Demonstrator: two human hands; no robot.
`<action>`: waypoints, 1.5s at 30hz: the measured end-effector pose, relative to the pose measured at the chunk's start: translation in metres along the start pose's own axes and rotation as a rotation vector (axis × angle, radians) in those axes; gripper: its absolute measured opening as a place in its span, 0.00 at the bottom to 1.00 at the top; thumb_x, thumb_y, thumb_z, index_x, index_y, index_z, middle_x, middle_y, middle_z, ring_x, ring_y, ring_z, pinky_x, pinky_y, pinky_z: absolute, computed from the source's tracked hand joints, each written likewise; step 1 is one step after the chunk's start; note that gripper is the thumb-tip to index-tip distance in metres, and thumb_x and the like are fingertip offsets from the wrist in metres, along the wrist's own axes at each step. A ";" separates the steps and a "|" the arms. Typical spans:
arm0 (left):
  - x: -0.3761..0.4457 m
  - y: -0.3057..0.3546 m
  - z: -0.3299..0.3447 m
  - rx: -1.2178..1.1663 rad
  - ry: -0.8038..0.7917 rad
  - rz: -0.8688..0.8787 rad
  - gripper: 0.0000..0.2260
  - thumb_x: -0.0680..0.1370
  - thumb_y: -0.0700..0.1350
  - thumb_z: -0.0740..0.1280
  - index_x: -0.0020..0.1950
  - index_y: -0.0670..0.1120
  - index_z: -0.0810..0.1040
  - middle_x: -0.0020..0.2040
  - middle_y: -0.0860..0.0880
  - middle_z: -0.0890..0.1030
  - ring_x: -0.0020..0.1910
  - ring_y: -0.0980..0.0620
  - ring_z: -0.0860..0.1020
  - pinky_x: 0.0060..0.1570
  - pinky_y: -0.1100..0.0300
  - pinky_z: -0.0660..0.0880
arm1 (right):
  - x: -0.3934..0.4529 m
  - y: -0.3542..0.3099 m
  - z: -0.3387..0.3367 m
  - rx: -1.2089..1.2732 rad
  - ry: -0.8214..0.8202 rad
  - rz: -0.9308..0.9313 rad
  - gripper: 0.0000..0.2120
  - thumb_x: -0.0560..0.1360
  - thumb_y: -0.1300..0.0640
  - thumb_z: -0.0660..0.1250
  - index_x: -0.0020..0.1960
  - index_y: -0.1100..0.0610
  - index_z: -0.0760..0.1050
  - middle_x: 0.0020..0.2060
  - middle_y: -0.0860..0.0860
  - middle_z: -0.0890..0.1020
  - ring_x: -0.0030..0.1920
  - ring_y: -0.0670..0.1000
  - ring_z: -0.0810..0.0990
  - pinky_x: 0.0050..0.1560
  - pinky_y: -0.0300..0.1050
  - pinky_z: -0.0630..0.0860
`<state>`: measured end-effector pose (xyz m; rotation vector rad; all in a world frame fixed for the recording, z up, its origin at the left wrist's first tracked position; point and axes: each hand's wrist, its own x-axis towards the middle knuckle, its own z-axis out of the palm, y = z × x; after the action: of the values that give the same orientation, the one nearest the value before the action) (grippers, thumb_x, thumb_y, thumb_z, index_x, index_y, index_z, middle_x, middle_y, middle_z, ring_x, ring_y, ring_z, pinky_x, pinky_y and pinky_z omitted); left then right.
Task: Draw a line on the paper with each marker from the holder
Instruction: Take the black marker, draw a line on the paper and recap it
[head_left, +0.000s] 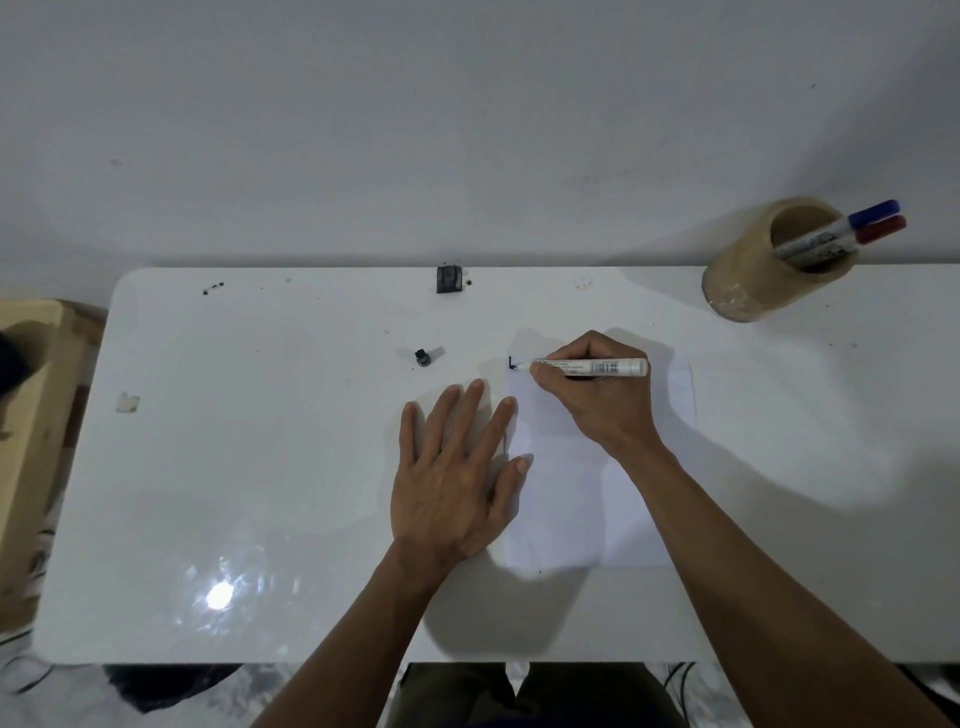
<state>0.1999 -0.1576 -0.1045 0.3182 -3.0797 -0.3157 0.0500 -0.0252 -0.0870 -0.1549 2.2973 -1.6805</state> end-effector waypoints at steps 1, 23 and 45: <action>0.000 0.000 0.000 -0.001 -0.003 0.000 0.26 0.81 0.62 0.57 0.78 0.56 0.65 0.79 0.47 0.66 0.80 0.44 0.62 0.77 0.36 0.56 | 0.000 0.000 0.000 0.000 -0.001 -0.003 0.08 0.69 0.62 0.80 0.38 0.61 0.82 0.36 0.53 0.87 0.36 0.54 0.85 0.34 0.41 0.79; 0.063 -0.051 -0.050 -0.221 -0.004 -0.431 0.16 0.82 0.52 0.63 0.69 0.49 0.76 0.65 0.46 0.80 0.66 0.42 0.74 0.65 0.46 0.66 | -0.050 -0.059 -0.025 0.525 0.058 0.224 0.10 0.72 0.71 0.75 0.49 0.62 0.78 0.47 0.58 0.88 0.44 0.54 0.86 0.42 0.48 0.83; -0.007 0.033 -0.137 -1.857 -0.056 -0.762 0.08 0.79 0.49 0.68 0.48 0.51 0.87 0.51 0.52 0.85 0.52 0.50 0.79 0.58 0.50 0.72 | -0.131 -0.124 -0.005 0.519 0.217 0.030 0.05 0.78 0.57 0.71 0.48 0.59 0.82 0.43 0.53 0.89 0.43 0.54 0.88 0.39 0.44 0.83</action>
<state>0.2072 -0.1519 0.0359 1.1012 -1.2922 -2.5672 0.1630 -0.0261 0.0539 0.1791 1.8972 -2.3023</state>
